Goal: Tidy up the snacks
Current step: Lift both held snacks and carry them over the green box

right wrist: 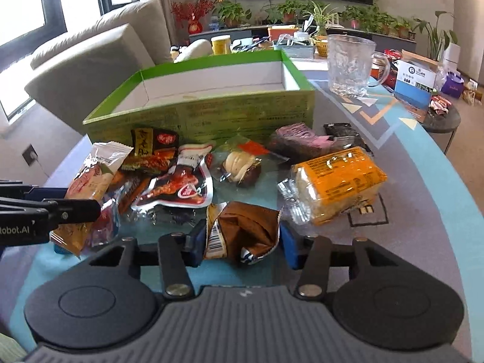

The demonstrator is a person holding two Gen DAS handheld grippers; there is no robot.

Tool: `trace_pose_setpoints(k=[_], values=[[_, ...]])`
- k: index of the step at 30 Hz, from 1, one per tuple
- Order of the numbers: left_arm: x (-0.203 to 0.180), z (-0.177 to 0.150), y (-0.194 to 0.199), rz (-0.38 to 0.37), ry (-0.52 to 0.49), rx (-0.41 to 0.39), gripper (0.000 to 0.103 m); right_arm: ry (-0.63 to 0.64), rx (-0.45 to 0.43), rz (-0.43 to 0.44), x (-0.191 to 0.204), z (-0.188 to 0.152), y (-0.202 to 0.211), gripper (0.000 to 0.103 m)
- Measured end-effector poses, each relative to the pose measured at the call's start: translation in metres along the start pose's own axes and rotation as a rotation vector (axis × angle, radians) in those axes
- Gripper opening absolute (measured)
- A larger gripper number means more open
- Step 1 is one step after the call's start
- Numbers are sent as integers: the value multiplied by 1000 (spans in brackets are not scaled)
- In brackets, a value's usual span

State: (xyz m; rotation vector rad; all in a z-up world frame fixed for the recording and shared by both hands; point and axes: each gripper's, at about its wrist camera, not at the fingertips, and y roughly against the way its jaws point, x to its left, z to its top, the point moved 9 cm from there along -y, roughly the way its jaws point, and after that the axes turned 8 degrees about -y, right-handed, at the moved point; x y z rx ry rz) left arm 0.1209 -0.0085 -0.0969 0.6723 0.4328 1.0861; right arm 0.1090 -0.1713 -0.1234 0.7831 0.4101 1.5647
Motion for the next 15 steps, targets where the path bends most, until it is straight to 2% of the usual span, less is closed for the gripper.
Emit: trace_pose_setpoints(k=[15], values=[[-3, 14, 14, 9, 11, -44, 37, 14, -126, 70, 16, 26, 39, 53]])
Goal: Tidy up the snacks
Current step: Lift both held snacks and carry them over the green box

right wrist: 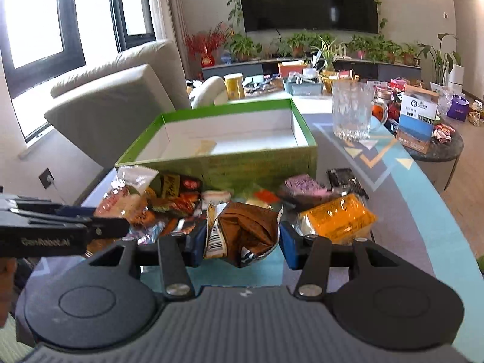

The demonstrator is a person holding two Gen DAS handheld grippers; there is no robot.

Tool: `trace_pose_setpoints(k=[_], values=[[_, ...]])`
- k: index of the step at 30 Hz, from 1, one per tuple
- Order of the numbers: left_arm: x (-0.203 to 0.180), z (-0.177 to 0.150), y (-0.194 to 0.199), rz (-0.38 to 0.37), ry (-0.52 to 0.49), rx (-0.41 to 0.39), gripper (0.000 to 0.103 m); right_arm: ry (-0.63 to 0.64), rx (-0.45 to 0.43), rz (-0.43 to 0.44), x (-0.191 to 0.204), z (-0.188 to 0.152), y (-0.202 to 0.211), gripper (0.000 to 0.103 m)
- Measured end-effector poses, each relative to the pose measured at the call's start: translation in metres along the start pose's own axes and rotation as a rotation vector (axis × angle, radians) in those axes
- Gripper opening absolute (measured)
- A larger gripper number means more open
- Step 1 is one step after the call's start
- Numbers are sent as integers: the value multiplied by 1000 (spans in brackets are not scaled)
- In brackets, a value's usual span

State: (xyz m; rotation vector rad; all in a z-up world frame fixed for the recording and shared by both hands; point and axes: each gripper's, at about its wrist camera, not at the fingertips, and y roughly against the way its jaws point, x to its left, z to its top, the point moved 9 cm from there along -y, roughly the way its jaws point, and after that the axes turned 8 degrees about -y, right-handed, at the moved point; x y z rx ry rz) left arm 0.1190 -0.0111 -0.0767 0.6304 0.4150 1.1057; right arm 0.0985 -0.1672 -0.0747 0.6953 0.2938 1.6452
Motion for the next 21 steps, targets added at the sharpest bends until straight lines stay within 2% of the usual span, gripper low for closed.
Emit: trace_pose_setpoints(k=[7, 21], values=[[1, 6, -3, 4, 13, -13, 37, -2, -46, 8, 2, 19, 2, 53], [8, 18, -9, 18, 48, -36, 37, -13, -78, 22, 2, 38, -6, 53]])
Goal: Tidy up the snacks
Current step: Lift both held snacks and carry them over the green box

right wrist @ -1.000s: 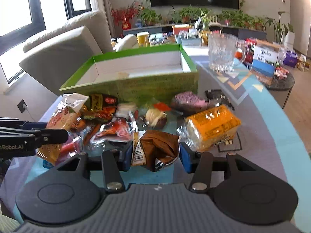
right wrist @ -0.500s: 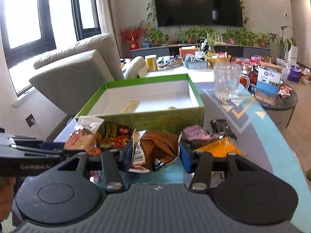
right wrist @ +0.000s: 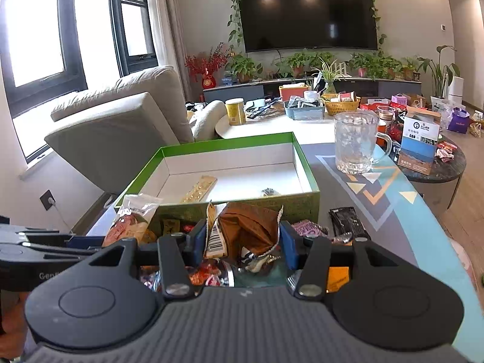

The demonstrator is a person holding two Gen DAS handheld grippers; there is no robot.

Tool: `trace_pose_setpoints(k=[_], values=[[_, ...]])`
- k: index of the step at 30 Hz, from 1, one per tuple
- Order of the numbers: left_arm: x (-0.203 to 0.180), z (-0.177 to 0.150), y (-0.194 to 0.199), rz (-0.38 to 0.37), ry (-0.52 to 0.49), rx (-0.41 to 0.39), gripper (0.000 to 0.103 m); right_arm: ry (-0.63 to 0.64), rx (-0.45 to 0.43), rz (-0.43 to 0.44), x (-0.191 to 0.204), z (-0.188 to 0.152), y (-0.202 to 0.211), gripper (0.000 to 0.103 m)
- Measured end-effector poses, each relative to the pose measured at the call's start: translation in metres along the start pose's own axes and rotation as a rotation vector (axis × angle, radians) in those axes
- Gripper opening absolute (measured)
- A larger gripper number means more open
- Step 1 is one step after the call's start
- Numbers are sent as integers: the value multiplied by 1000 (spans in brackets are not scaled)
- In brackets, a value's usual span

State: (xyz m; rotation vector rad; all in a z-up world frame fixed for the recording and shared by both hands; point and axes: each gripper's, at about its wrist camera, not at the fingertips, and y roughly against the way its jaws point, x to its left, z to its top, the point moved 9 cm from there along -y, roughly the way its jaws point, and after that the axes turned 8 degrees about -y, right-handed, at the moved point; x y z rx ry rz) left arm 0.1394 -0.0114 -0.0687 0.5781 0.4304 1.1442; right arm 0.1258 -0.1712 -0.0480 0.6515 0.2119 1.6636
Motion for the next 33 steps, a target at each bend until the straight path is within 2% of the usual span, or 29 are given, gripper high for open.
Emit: trace_pose_setpoints(k=[8, 33], values=[[5, 8, -1, 1, 20, -19, 37, 5, -18, 13, 6, 9, -2, 53], [6, 6, -1, 6, 29, -9, 37, 5, -9, 20, 13, 10, -7, 53]])
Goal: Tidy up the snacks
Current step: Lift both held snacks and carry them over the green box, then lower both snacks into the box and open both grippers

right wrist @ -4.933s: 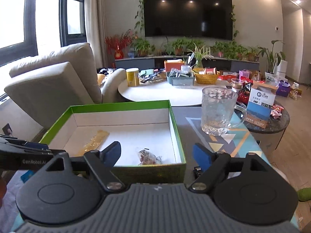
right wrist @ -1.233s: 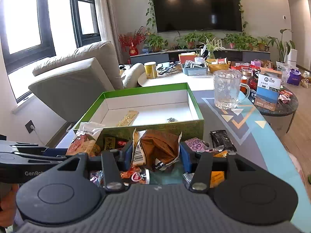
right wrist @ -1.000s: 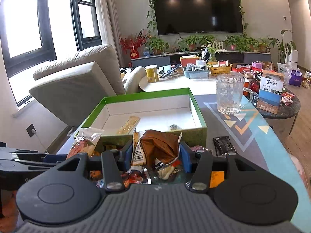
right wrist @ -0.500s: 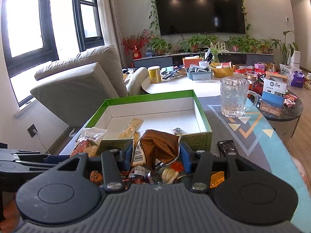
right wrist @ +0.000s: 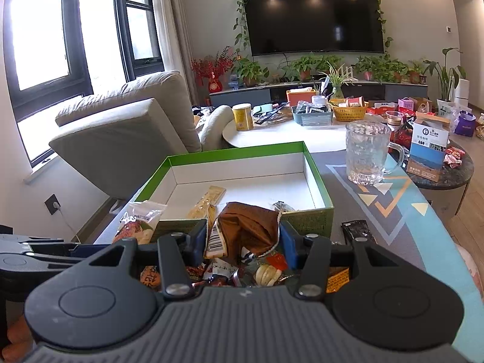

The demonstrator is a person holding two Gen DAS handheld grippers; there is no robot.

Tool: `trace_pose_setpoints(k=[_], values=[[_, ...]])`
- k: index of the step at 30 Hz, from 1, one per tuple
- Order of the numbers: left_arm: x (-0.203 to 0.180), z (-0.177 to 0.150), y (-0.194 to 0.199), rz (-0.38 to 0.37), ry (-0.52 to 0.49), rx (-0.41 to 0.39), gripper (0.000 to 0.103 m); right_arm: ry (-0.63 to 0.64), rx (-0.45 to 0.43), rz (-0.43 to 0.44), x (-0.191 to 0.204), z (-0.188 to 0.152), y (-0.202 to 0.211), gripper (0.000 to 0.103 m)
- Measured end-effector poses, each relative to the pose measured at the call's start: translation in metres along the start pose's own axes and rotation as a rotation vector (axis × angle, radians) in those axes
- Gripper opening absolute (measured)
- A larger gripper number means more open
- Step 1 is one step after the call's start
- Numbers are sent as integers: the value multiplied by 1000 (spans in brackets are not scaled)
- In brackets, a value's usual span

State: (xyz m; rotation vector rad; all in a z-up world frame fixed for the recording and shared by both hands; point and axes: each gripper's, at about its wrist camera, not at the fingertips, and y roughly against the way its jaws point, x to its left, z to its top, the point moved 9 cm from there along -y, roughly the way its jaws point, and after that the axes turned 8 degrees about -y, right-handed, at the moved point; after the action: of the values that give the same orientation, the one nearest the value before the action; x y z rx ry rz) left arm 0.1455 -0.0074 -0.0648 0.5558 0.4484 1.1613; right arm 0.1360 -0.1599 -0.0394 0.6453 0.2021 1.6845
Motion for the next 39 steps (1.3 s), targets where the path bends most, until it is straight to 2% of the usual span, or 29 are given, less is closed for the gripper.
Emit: trace_pose_setpoints(k=[10, 19, 23, 33, 39], values=[[0, 17, 3, 3, 8, -41, 37, 6, -20, 10, 3, 11, -2, 53], [6, 66, -24, 41, 17, -110, 37, 2, -66, -22, -3, 48, -26, 53], [16, 78, -50, 61, 43, -94, 37, 3, -52, -46, -9, 54, -48, 53], [38, 84, -110, 74, 76, -36, 37, -15, 32, -78, -20, 47, -103, 53], [37, 69, -128, 64, 60, 26, 38, 19, 88, -95, -15, 37, -122, 54]])
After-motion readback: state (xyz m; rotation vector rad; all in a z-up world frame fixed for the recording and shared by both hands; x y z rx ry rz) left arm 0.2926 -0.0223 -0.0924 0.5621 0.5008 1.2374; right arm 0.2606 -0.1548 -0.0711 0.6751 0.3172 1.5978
